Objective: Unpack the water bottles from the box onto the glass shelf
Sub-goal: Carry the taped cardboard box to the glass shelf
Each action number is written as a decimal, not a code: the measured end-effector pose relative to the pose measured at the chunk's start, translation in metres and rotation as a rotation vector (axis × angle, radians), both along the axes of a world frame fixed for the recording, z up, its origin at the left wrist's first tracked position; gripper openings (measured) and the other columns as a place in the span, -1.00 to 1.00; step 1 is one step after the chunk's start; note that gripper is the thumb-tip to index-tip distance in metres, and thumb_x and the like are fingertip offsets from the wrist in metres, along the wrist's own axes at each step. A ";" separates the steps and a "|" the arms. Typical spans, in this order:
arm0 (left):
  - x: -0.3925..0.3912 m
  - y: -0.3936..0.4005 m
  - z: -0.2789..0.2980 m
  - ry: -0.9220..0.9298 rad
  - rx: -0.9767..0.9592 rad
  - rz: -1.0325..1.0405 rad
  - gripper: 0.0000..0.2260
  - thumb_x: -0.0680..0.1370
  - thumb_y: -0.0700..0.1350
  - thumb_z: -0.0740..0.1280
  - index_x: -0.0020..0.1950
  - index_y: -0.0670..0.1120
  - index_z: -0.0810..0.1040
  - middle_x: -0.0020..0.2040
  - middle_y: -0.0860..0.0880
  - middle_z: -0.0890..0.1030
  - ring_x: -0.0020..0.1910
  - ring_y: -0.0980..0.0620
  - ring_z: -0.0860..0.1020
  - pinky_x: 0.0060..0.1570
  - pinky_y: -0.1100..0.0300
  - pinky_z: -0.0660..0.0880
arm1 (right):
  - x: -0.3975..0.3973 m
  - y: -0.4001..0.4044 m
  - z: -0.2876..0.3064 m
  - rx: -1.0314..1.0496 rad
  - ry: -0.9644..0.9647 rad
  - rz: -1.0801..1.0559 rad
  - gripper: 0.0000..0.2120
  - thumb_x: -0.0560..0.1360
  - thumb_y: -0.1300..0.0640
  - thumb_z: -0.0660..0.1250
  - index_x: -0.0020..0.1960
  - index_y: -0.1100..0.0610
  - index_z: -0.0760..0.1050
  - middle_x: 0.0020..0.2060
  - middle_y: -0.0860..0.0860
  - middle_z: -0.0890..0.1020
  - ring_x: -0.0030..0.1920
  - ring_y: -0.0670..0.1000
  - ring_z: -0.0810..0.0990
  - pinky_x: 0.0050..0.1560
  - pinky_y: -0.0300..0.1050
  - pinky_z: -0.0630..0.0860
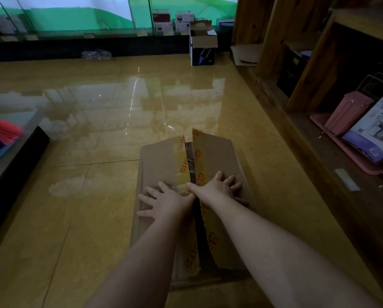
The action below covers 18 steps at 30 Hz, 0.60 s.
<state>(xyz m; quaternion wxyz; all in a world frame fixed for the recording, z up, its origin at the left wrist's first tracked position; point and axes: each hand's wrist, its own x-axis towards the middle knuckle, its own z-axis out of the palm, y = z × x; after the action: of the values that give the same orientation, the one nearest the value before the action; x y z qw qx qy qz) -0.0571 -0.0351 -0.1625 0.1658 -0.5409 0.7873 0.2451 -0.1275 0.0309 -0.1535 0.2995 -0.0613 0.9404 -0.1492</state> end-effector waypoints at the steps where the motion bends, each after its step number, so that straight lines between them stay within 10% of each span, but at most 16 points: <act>1: 0.000 0.000 0.002 0.000 0.003 -0.012 -0.08 0.43 0.43 0.09 0.56 -0.08 -0.18 0.55 -0.22 -0.18 0.50 -0.29 -0.23 0.38 -0.35 -0.12 | -0.001 -0.001 0.001 -0.003 -0.003 -0.012 0.03 0.38 -0.38 0.25 0.55 0.07 -0.24 0.52 0.18 -0.21 0.50 0.29 -0.25 0.37 0.49 -0.11; 13: 0.001 0.000 0.005 0.000 -0.038 -0.079 -0.13 0.44 0.41 0.11 0.55 -0.09 -0.05 0.54 -0.20 0.00 0.51 -0.22 0.00 0.38 -0.22 0.14 | -0.005 -0.005 0.004 0.067 0.062 0.062 -0.20 0.50 -0.26 0.16 0.54 0.18 -0.02 0.48 0.19 0.10 0.44 0.28 0.12 0.36 0.30 0.23; 18: 0.011 -0.011 0.003 0.078 -0.051 -0.060 -0.50 0.58 0.17 0.02 0.50 0.03 0.21 0.52 -0.17 0.10 0.49 -0.21 0.05 0.40 -0.23 0.05 | -0.015 0.013 0.002 0.070 0.193 0.086 -0.58 0.62 -0.06 0.03 0.40 0.07 0.36 0.39 0.13 0.33 0.41 0.17 0.23 0.36 0.16 0.19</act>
<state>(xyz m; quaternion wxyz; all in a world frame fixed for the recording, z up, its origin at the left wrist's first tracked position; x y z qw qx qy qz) -0.0461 -0.0465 -0.1593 0.1286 -0.5113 0.8149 0.2408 -0.1429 0.0440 -0.1512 0.2159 -0.1053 0.9659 -0.0967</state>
